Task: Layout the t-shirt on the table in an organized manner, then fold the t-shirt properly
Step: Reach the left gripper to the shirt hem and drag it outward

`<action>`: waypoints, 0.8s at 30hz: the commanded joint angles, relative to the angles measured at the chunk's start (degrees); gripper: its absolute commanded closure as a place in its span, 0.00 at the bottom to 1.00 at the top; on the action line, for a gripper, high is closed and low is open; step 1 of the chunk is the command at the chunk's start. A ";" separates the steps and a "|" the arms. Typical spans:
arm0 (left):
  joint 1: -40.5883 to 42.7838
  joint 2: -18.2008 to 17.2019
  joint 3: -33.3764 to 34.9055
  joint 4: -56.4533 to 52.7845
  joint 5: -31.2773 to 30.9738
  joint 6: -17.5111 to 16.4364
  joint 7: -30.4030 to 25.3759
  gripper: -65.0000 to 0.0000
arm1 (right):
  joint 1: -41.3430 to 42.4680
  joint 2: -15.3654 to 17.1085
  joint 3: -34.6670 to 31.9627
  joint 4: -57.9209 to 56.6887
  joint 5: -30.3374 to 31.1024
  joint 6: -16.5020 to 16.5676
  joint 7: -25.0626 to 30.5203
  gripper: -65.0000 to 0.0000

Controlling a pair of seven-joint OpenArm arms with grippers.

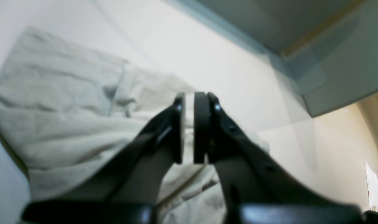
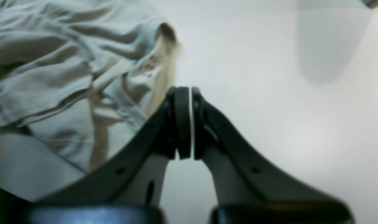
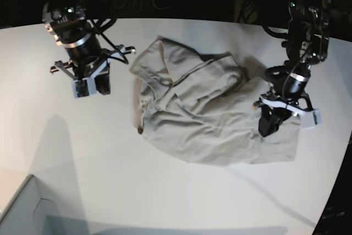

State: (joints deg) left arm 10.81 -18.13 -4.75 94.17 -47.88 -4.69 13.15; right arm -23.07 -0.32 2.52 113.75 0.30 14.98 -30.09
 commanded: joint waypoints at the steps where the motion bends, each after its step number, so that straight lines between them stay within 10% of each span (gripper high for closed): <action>1: -0.04 -0.81 -0.39 0.47 -0.34 -0.45 -0.62 0.91 | -0.53 0.27 0.33 0.40 -0.34 -0.52 1.47 1.00; 11: -0.21 0.24 -16.48 -15.18 -0.96 -0.45 0.17 0.48 | -2.47 0.45 -2.92 -0.48 -0.34 -0.52 1.21 1.00; 24: -18.85 0.68 -15.77 -40.50 -0.78 -0.54 -0.27 0.46 | -2.56 0.62 -2.48 -2.68 -0.34 -0.52 1.12 1.00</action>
State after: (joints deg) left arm -6.85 -16.86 -20.49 52.95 -48.29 -4.49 13.47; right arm -25.61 0.19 -0.08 110.13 -0.58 14.96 -30.24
